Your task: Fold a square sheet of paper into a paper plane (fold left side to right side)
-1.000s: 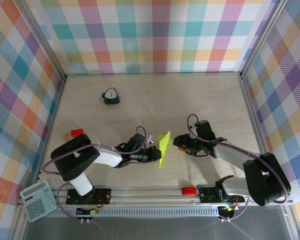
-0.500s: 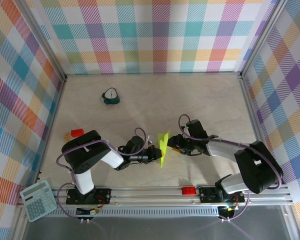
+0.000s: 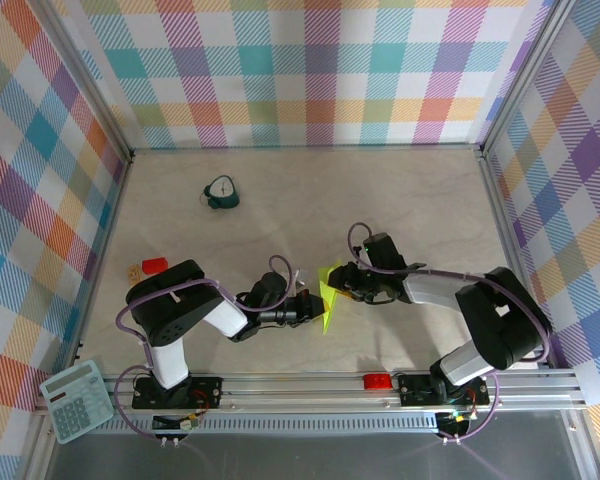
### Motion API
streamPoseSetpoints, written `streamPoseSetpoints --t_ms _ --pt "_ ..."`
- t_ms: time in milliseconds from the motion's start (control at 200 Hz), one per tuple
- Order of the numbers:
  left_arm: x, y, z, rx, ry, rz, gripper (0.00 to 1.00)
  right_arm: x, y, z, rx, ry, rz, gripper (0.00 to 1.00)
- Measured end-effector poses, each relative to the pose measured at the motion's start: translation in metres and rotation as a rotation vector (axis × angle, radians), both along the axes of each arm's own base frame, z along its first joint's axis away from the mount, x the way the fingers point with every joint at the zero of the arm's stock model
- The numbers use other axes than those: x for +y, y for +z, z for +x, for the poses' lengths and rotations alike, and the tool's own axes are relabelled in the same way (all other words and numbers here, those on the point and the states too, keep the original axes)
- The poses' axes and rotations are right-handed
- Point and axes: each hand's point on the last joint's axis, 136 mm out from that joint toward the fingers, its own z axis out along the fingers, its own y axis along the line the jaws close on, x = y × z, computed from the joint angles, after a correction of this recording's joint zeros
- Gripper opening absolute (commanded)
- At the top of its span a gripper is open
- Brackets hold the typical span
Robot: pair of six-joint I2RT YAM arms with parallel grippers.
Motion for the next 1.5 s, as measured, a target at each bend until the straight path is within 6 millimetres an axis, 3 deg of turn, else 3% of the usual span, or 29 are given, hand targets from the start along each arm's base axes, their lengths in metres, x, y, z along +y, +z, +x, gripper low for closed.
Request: streamPoseSetpoints --t_ms 995,1210,1500 --pt "0.003 -0.009 0.002 0.029 0.022 -0.014 0.0 0.003 -0.018 0.002 0.033 0.003 -0.045 0.38" --pt "0.003 -0.009 0.002 0.028 0.026 -0.017 0.08 0.006 -0.02 0.003 0.025 0.017 -0.055 0.37" --pt "0.006 0.002 0.004 0.005 0.034 -0.018 0.37 0.007 -0.021 0.004 0.024 0.021 -0.059 0.37"
